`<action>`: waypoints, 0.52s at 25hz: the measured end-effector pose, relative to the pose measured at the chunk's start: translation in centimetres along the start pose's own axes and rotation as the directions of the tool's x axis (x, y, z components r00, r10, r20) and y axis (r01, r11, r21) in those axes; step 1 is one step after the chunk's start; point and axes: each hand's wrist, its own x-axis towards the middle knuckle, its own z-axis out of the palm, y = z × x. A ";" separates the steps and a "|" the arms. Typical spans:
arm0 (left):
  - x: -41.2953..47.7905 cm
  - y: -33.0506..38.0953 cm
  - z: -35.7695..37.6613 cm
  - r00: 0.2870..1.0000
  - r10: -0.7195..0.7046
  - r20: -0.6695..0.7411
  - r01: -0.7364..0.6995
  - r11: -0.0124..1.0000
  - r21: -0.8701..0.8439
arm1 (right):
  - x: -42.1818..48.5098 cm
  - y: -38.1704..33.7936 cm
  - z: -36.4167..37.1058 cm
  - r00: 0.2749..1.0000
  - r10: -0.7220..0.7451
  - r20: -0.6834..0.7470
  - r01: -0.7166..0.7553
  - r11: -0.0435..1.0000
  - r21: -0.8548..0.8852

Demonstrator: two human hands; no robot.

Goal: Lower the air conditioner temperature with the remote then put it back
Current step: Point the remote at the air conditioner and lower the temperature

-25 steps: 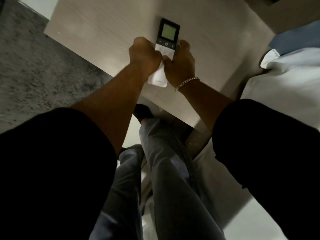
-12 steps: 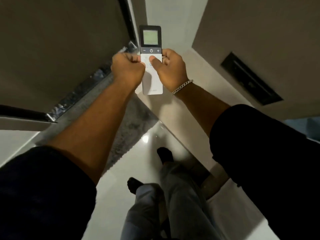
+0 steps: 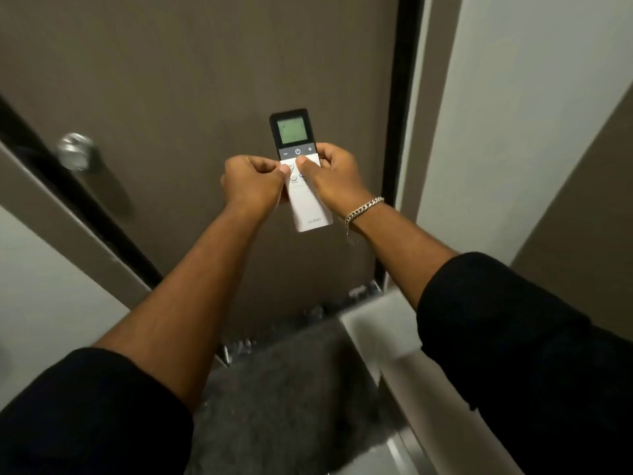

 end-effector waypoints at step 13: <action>1.1 22.1 -22.9 0.881 0.404 -0.248 -0.405 0.913 0.048 | 2.2 -30.1 6.8 0.830 -0.511 0.224 0.497 0.859 0.119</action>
